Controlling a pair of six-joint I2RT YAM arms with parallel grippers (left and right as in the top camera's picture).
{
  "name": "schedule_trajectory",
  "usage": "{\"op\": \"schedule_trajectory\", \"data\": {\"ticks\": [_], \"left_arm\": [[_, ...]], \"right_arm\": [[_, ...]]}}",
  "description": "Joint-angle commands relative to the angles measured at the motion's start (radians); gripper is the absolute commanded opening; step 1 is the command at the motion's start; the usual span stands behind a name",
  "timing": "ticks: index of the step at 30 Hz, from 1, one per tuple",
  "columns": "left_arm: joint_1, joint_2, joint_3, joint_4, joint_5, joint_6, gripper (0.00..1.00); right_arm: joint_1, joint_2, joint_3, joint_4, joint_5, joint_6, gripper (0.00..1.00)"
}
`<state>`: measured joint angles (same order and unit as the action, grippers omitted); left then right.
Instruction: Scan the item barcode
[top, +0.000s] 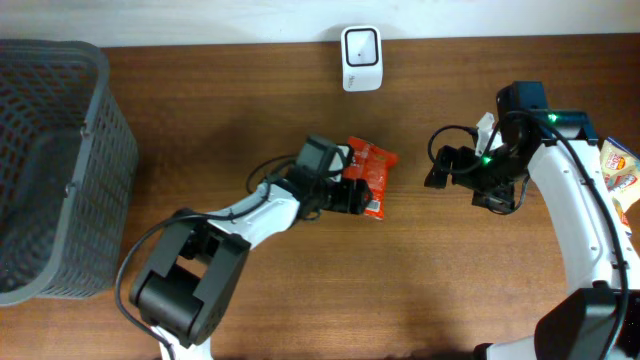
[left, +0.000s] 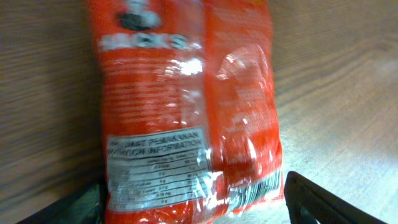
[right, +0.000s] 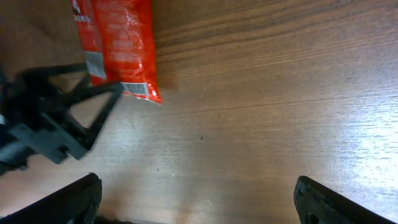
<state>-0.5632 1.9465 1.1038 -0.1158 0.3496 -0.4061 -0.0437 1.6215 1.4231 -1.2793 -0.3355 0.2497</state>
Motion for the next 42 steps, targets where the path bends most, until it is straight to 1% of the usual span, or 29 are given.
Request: {"op": "schedule_trajectory", "data": {"ticks": [1,2,3,7,9,10,11,12,16,17,18,21,23,25,26,28,30,31,32,34,37,38,42], "left_arm": [[-0.017,0.038,0.013,0.006,-0.051,-0.013,0.84],[-0.016,0.038,0.013,0.004,-0.075,-0.013,0.84],[-0.016,0.038,0.013,0.004,-0.086,-0.013,0.8],[-0.017,0.038,0.013,0.005,-0.086,-0.013,0.75],[-0.017,0.038,0.013,0.006,-0.086,-0.013,0.61],[-0.017,0.038,0.013,0.006,-0.086,-0.013,0.57],[-0.017,0.038,0.012,0.006,-0.086,-0.013,0.56],[-0.017,0.038,0.011,0.006,-0.088,-0.013,0.52],[-0.017,0.038,0.011,0.002,-0.114,-0.013,0.29],[-0.017,0.038,0.011,-0.002,-0.126,-0.013,0.24],[-0.017,0.038,0.011,-0.005,-0.13,-0.013,0.21],[-0.016,0.037,0.013,-0.004,-0.13,-0.013,0.0],[-0.017,0.033,0.035,-0.026,-0.132,-0.01,0.0],[-0.017,0.02,0.068,-0.067,-0.147,0.037,0.0],[-0.017,0.006,0.093,-0.105,-0.182,0.073,0.0],[-0.017,-0.03,0.14,-0.195,-0.315,0.12,0.0],[-0.017,-0.07,0.165,-0.249,-0.441,0.177,0.0],[-0.017,-0.097,0.171,-0.268,-0.526,0.206,0.0],[-0.017,-0.133,0.171,-0.275,-0.642,0.235,0.0],[-0.017,-0.172,0.171,-0.275,-0.771,0.286,0.0],[-0.017,-0.203,0.171,-0.267,-1.008,0.404,0.0],[-0.017,-0.201,0.171,-0.264,-1.055,0.438,0.0],[-0.017,-0.185,0.171,-0.264,-1.094,0.539,0.0]], "right_arm": [[-0.002,-0.011,-0.003,0.008,0.021,-0.01,0.99],[-0.002,-0.011,-0.003,0.012,0.032,-0.01,0.99],[-0.002,-0.011,-0.003,0.013,0.033,-0.01,0.98],[-0.002,-0.011,-0.004,0.016,0.033,-0.01,0.99],[-0.002,-0.011,-0.004,0.016,0.033,-0.01,0.99],[-0.002,-0.011,-0.004,0.016,0.032,-0.01,0.99],[-0.002,-0.011,-0.004,0.016,0.032,-0.01,0.99],[-0.002,-0.011,-0.004,0.016,0.032,-0.01,0.99],[-0.002,-0.011,-0.004,0.016,0.032,-0.01,0.98],[-0.002,-0.011,-0.004,0.016,0.032,-0.01,0.99],[-0.002,-0.011,-0.004,0.016,0.032,-0.01,0.99],[-0.003,-0.011,-0.004,0.016,0.032,-0.01,0.99],[-0.003,-0.011,-0.004,0.016,0.032,-0.01,0.99],[-0.003,-0.011,-0.004,0.016,0.032,-0.01,0.99],[-0.003,-0.011,-0.004,0.016,0.033,-0.01,0.99],[-0.003,-0.011,-0.004,0.016,0.032,-0.01,0.99],[-0.003,-0.011,-0.004,0.016,0.032,-0.01,0.99],[-0.003,-0.011,-0.004,0.016,0.033,-0.01,0.99],[-0.003,-0.011,-0.004,0.016,0.032,-0.01,0.99],[-0.003,-0.011,-0.004,0.016,0.032,-0.01,0.99],[-0.003,-0.011,-0.004,0.016,0.033,-0.01,0.99],[-0.003,-0.011,-0.004,0.016,0.032,-0.01,0.99],[-0.003,-0.011,-0.004,0.016,0.032,-0.01,0.99]]}}
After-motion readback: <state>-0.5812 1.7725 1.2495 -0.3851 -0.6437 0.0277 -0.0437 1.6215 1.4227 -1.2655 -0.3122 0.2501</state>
